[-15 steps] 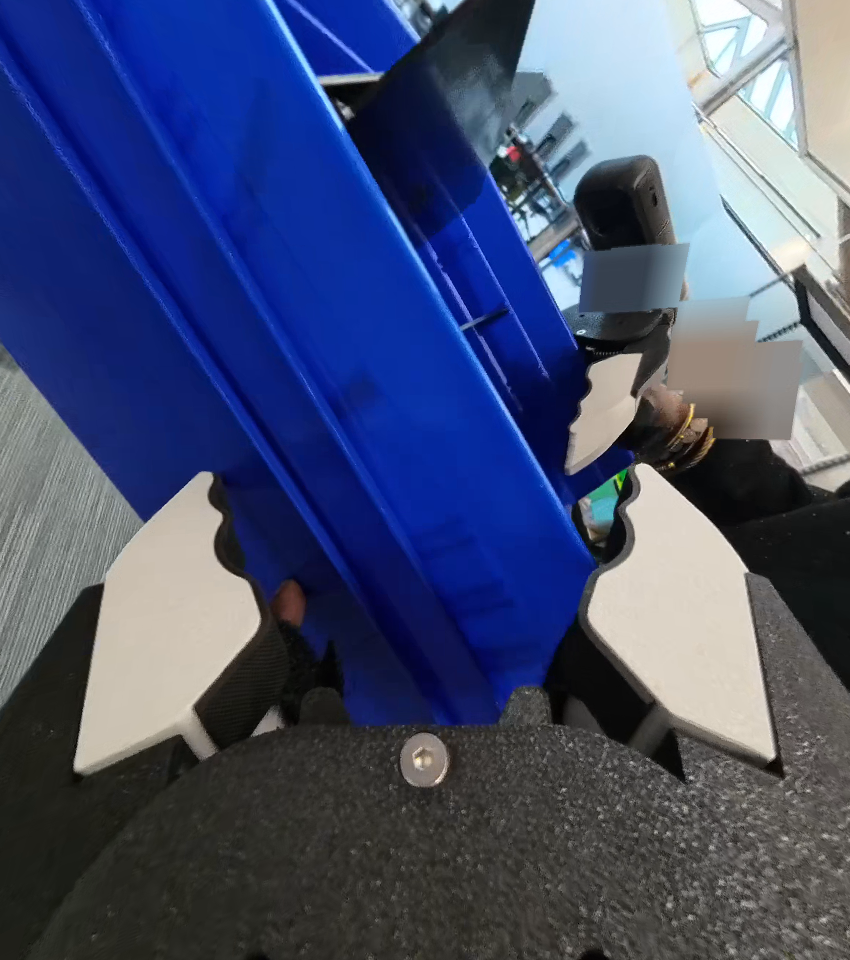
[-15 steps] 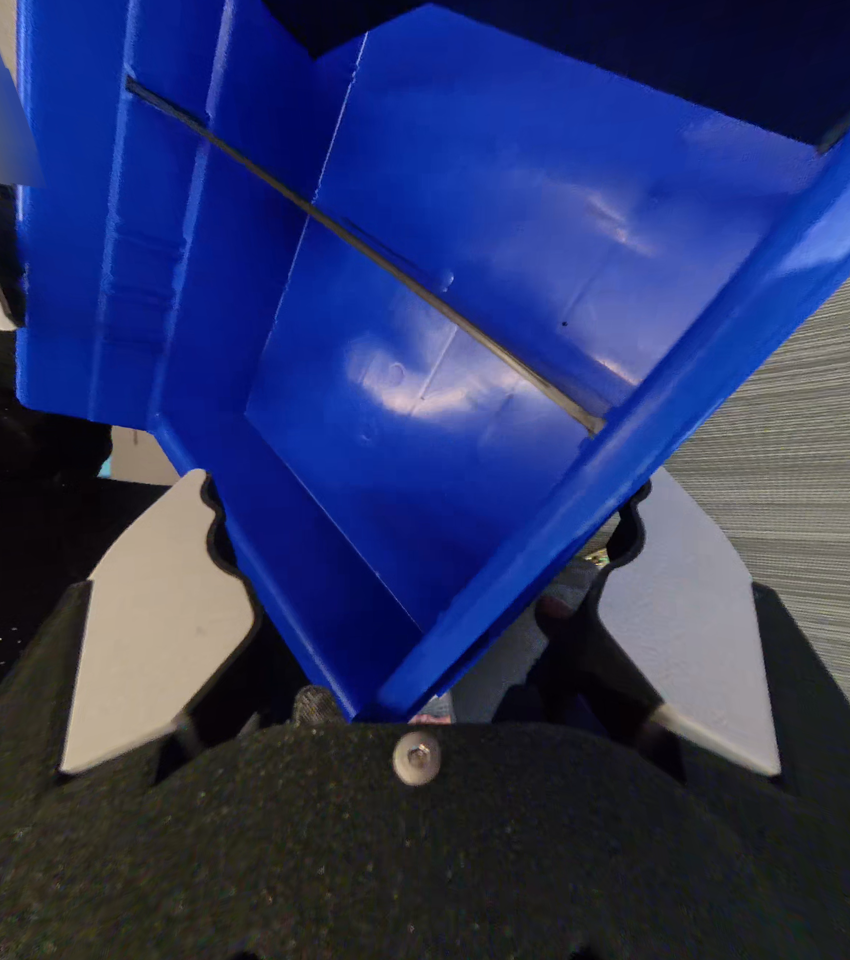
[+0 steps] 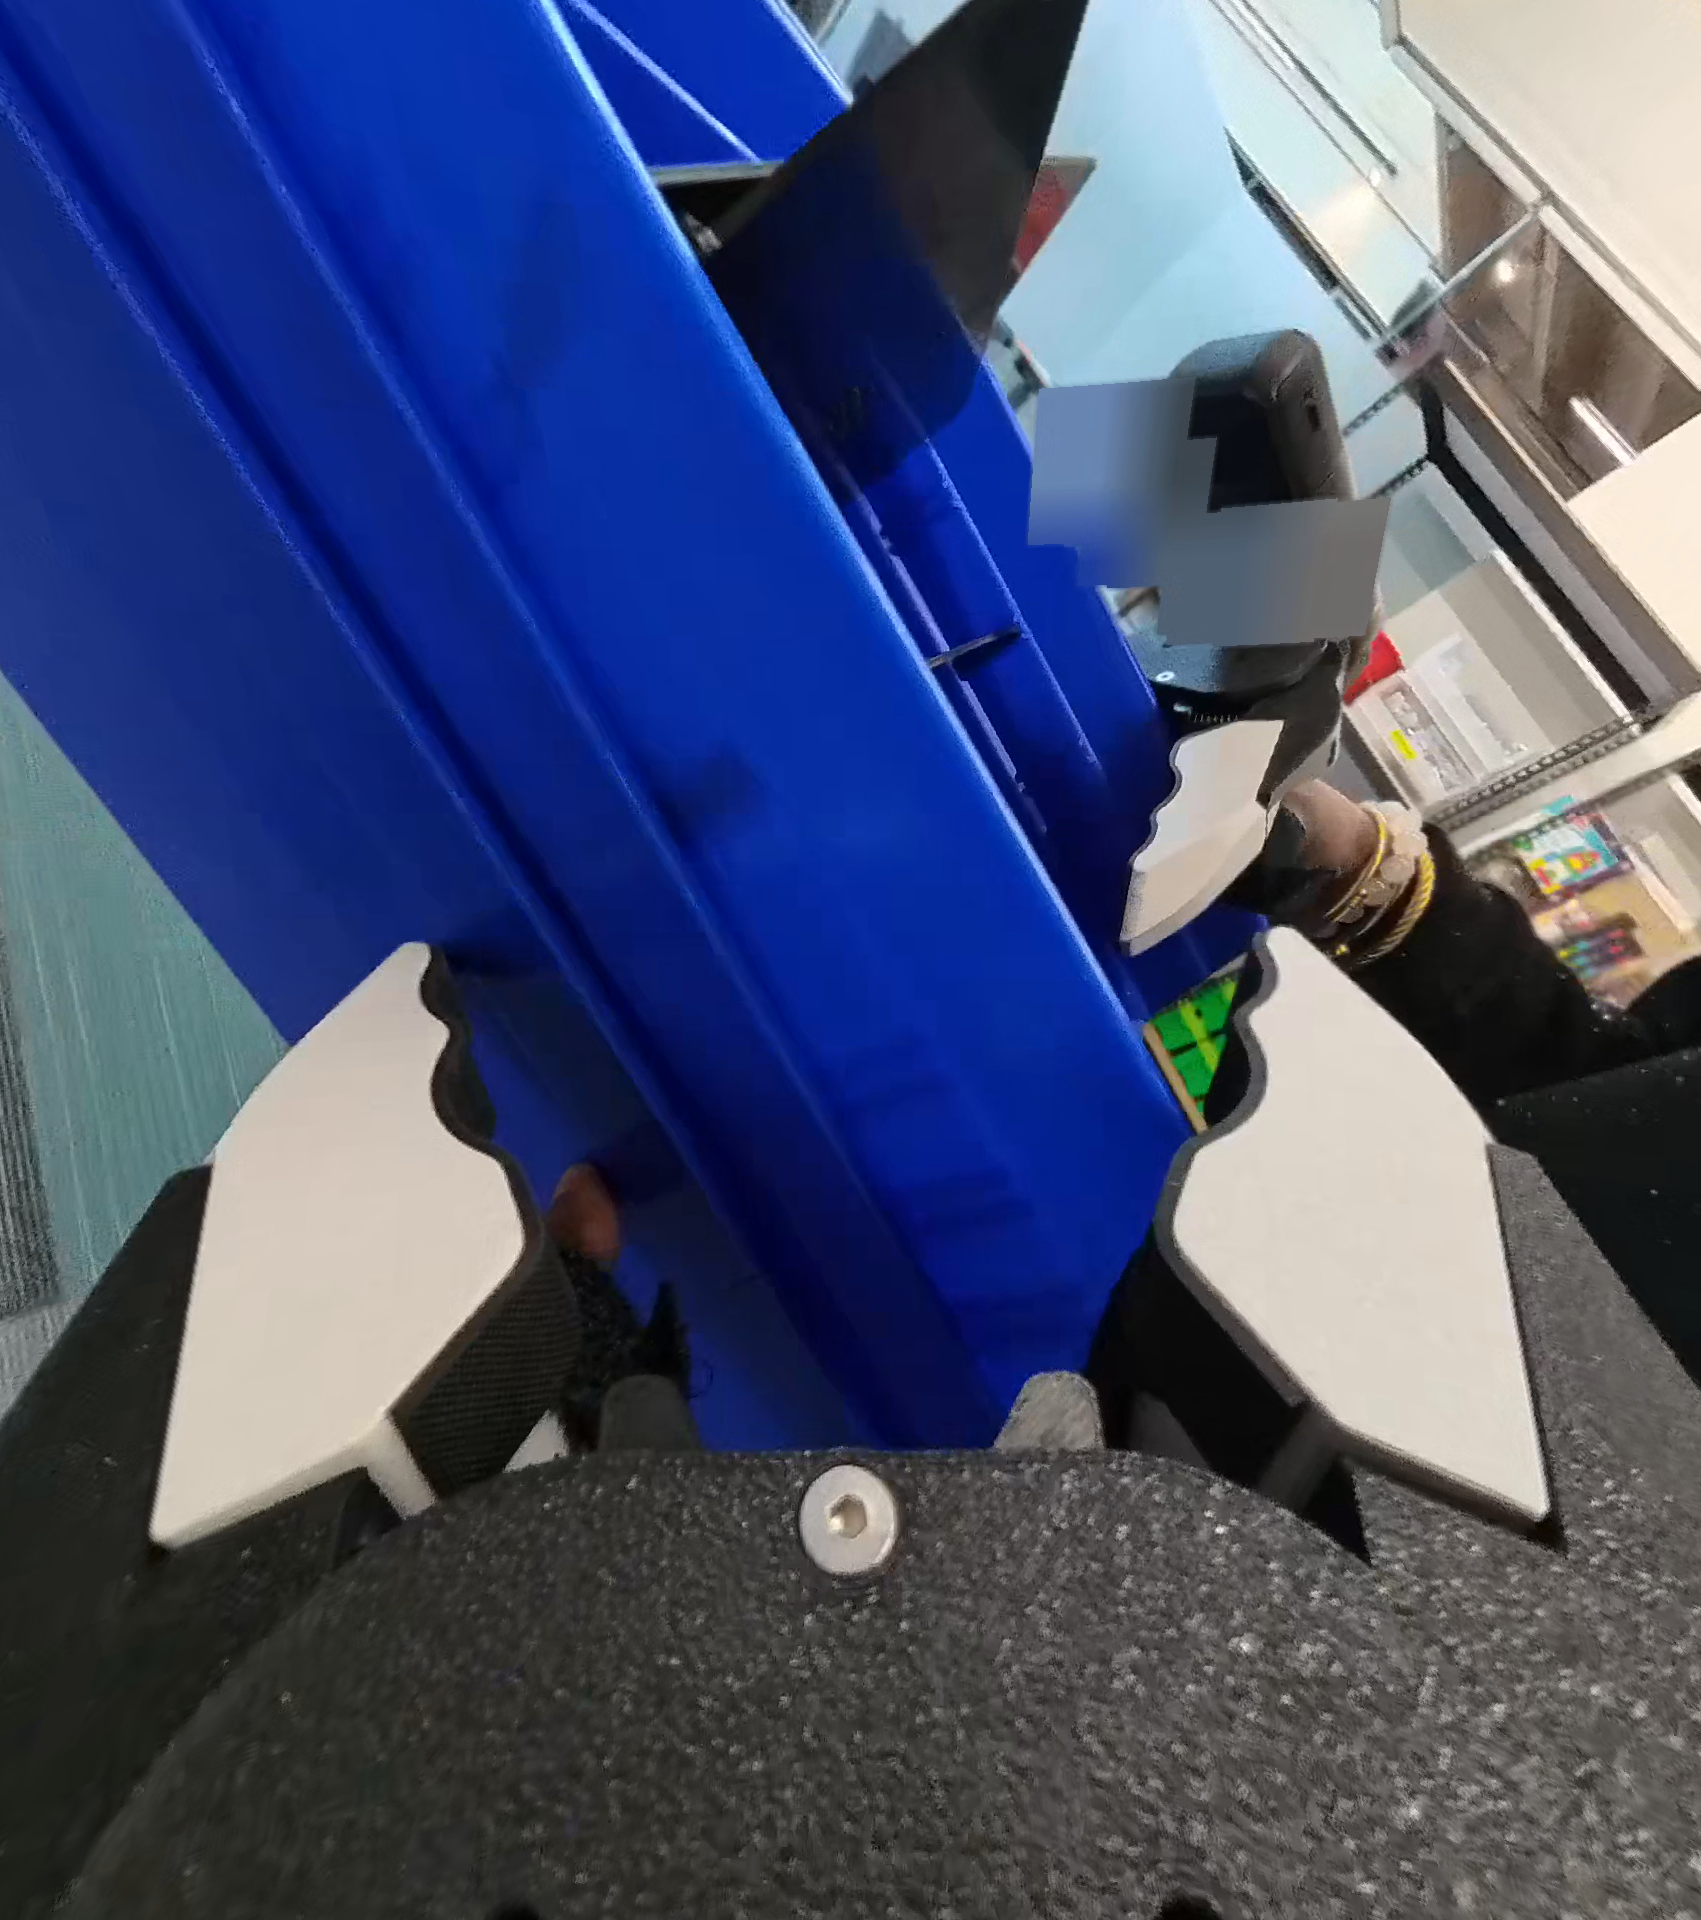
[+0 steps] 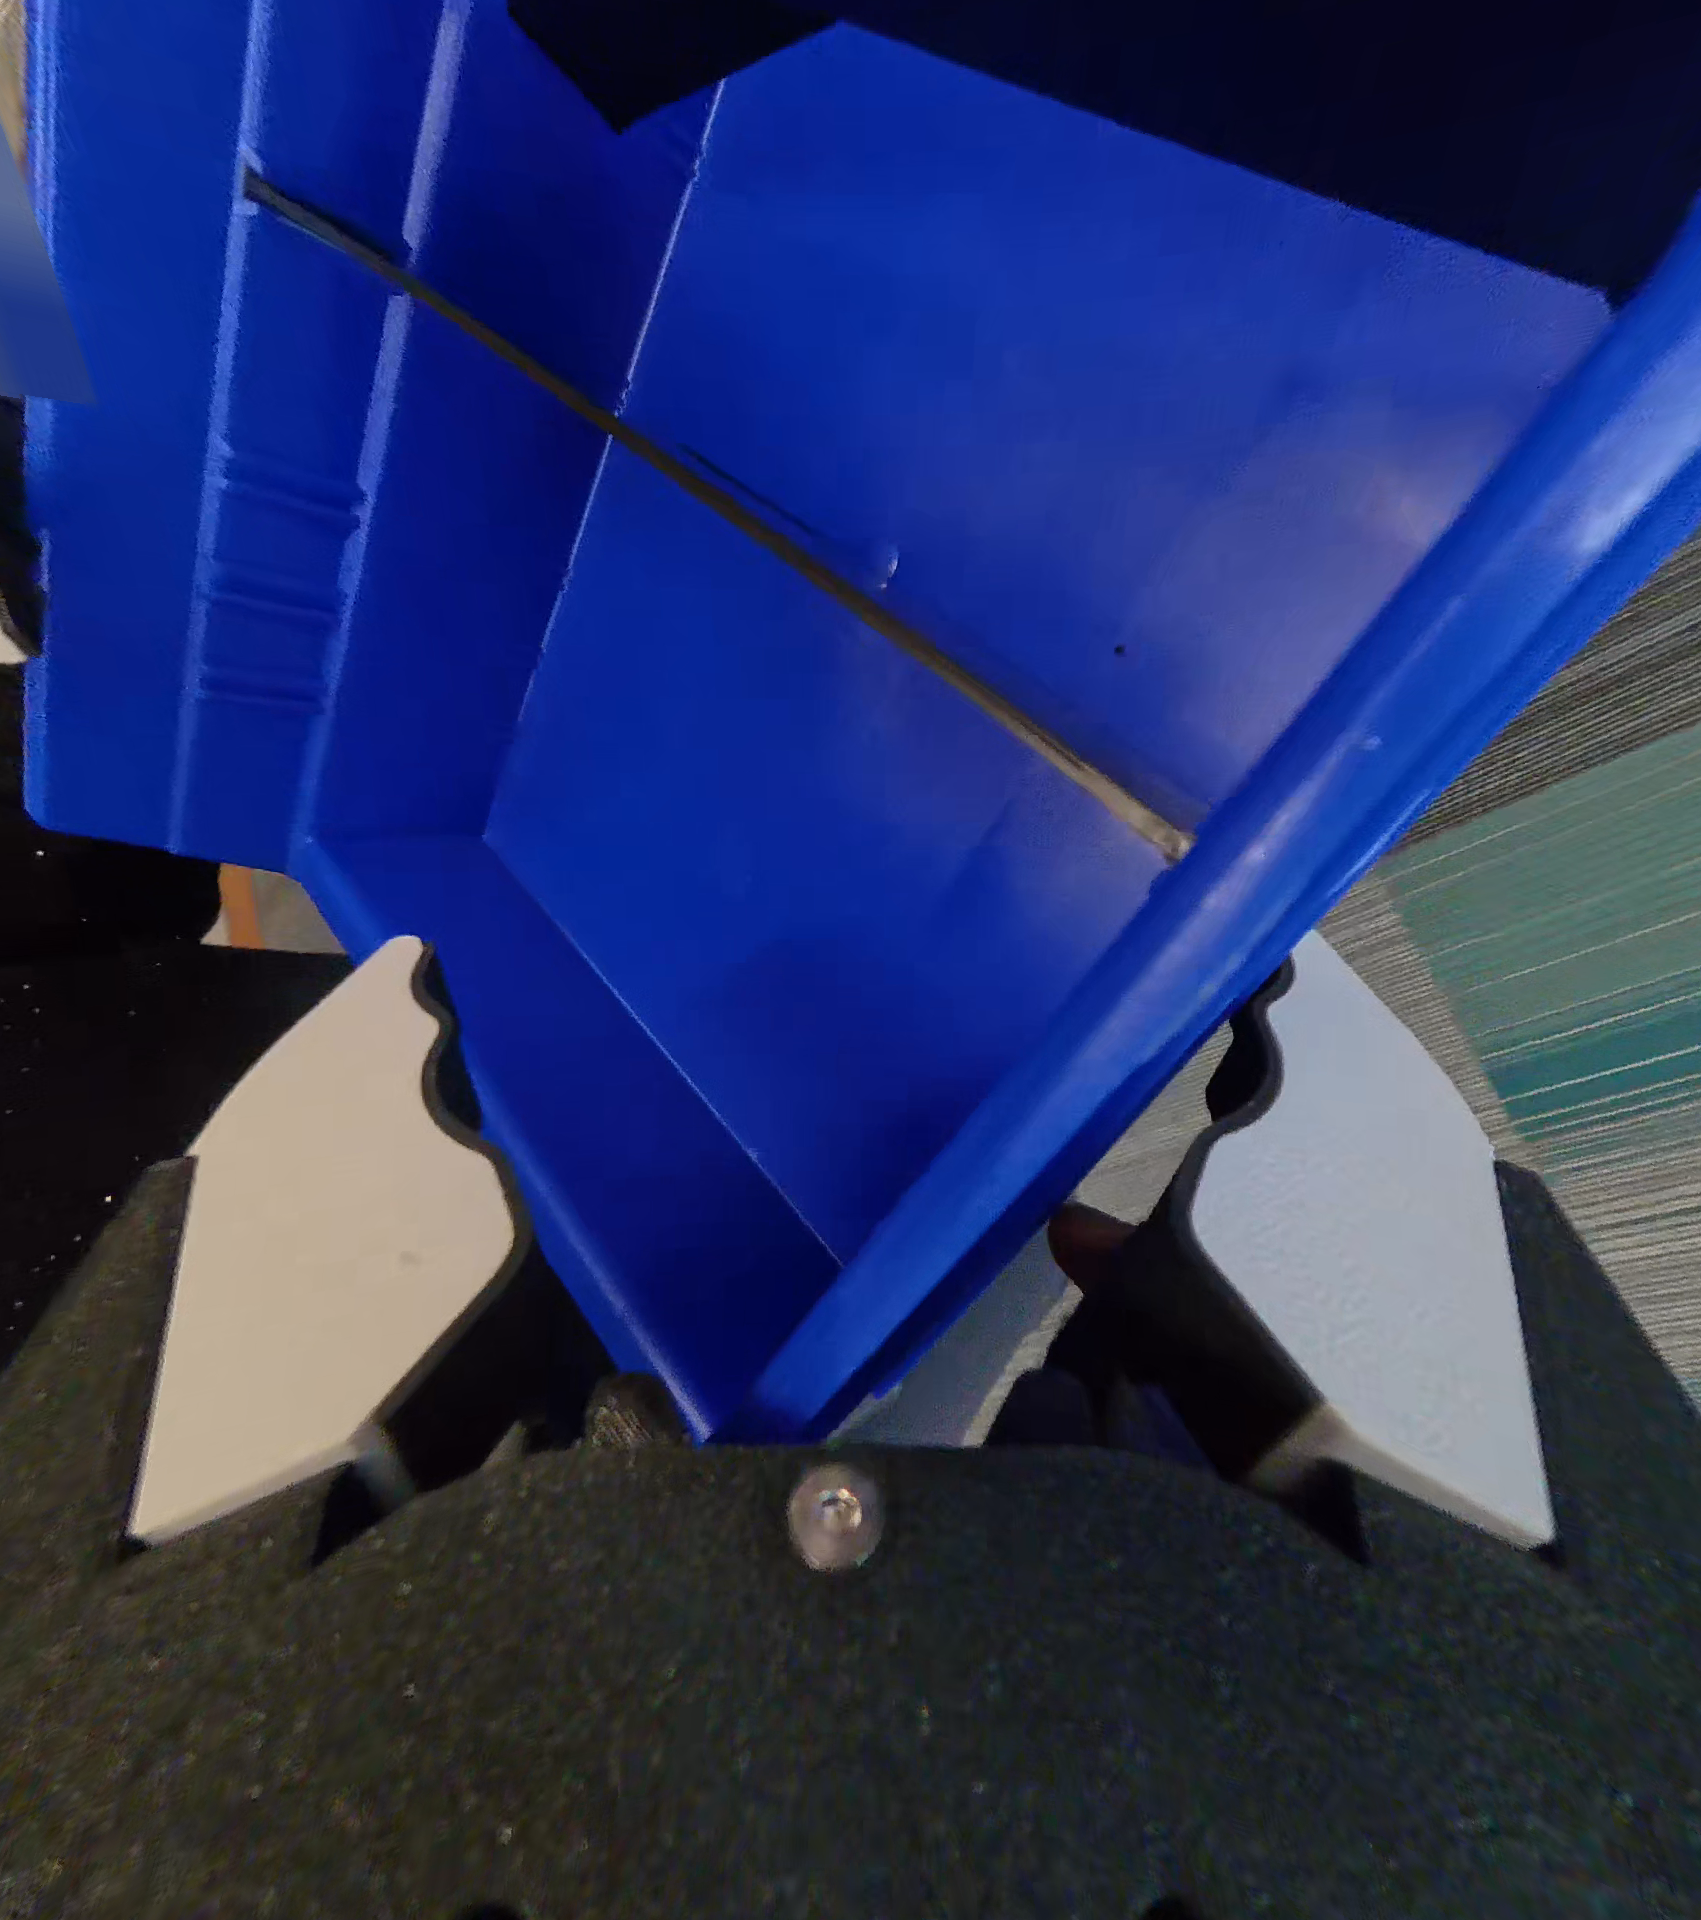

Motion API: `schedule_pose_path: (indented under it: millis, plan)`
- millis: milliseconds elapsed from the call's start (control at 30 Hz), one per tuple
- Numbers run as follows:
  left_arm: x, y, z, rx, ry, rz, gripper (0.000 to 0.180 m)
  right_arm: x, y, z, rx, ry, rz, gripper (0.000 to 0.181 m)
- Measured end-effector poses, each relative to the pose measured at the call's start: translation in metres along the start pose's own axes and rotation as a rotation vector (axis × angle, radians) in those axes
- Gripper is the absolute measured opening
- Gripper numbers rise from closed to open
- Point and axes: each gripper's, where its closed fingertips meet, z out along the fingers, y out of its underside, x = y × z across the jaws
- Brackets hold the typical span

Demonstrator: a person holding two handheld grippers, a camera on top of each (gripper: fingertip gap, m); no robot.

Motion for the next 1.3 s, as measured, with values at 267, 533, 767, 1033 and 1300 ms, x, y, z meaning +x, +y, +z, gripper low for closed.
schedule_pose_path:
  millis: [267,533,767,1033,1300]
  plan:
    - [-0.159,-0.213,0.166,-0.131,0.101,0.056,0.136,0.200,-0.217,-0.011,0.118,0.061,0.114,0.138]
    - [-0.311,-0.459,0.346,-0.139,0.093,0.103,0.136,0.420,-0.473,-0.043,0.178,0.048,0.109,0.138]
    - [-0.455,-0.673,0.517,-0.089,0.148,0.150,0.135,0.628,-0.704,-0.073,0.190,0.120,0.060,0.139]
    - [-0.617,-0.923,0.740,-0.122,0.232,0.171,0.134,0.883,-0.962,-0.125,0.257,0.184,0.119,0.139]
    - [-0.788,-1.180,0.960,-0.076,0.201,0.221,0.134,1.151,-1.235,-0.162,0.307,0.163,0.066,0.139]
